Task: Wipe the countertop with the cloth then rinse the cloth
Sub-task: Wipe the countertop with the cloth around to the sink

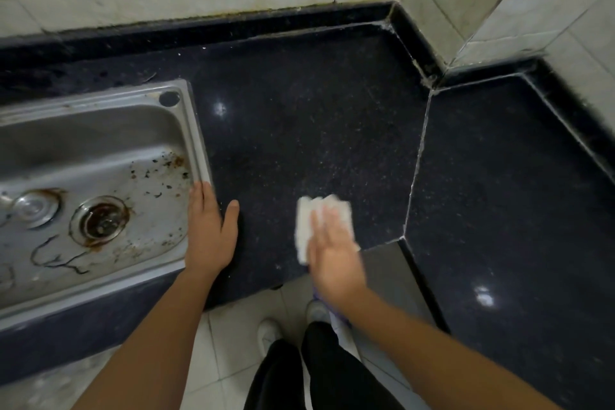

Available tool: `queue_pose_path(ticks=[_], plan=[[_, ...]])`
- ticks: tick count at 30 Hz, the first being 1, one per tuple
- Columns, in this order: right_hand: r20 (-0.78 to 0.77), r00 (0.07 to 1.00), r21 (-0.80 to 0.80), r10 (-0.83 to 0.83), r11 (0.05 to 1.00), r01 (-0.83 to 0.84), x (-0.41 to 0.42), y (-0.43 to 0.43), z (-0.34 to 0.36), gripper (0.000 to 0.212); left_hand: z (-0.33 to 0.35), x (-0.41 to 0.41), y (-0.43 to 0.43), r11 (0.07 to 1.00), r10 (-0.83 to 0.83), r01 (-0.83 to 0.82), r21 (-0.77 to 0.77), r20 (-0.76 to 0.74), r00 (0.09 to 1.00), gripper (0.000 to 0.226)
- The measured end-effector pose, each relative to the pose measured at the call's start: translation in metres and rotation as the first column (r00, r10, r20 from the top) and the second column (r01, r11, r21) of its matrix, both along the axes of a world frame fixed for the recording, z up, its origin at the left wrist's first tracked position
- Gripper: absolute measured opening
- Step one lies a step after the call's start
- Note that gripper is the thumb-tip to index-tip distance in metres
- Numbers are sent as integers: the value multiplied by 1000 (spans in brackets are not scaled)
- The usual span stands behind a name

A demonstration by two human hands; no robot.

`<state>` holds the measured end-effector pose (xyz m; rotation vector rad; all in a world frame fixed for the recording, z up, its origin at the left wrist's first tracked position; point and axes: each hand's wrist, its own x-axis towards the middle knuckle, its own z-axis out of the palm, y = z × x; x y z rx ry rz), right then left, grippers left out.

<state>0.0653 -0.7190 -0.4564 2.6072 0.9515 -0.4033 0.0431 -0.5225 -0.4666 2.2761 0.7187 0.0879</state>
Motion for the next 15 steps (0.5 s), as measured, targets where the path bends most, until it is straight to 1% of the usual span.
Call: queue_pose_path(ticks=[1, 2, 3, 4, 5, 6, 7, 8, 9, 10, 11, 12, 13, 15], plan=[[-4, 996, 78, 91, 993, -91, -14, 8, -4, 48, 0, 1, 0, 1000, 7, -7, -1, -2, 1000, 64], [-6, 990, 176, 142, 975, -138, -22, 14, -4, 52, -1, 1, 0, 1000, 14, -14, 1, -3, 1000, 64], [-59, 980, 300, 192, 939, -166, -23, 15, -2, 56, -2, 1, 0, 1000, 19, -19, 5, -1, 1000, 62], [-124, 955, 392, 270, 897, -203, -21, 9, -4, 58, -3, 2, 0, 1000, 24, -24, 9, 7, 1000, 61], [-156, 926, 462, 344, 854, -240, -16, 2, -1, 62, -3, 2, -1, 999, 31, -31, 16, 13, 999, 60], [-166, 904, 488, 394, 829, -272, -6, -8, -1, 62, -4, 2, -1, 999, 40, -40, 25, 11, 999, 59], [-161, 906, 496, 391, 826, -269, 4, -15, 4, 58, -5, 2, -2, 998, 46, -46, 37, 2, 999, 59], [-158, 927, 498, 342, 837, -224, 15, -23, 10, 52, -7, 2, -3, 998, 45, -44, 52, -7, 999, 59], [-161, 957, 495, 242, 859, -134, 29, -33, 11, 49, -8, 3, -3, 997, 38, -37, 69, -15, 999, 59], [-214, 970, 484, 115, 875, 3, 45, -46, 11, 51, -9, 3, -4, 996, 32, -30, 85, -21, 999, 60], [-244, 970, 486, -16, 863, 136, 64, -60, 8, 56, -10, 4, -4, 995, 30, -27, 96, -28, 999, 60], [-205, 970, 499, -134, 838, 221, 84, -74, 5, 61, -10, 4, -4, 994, 31, -27, 105, -38, 999, 61], [-169, 954, 491, -246, 818, 298, 105, -87, 6, 61, -11, 5, -5, 993, 32, -27, 112, -44, 999, 62], [-114, 901, 440, -418, 792, 423, 152, -103, 8, 53, -12, 6, -6, 992, 36, -30, 125, -44, 998, 63]])
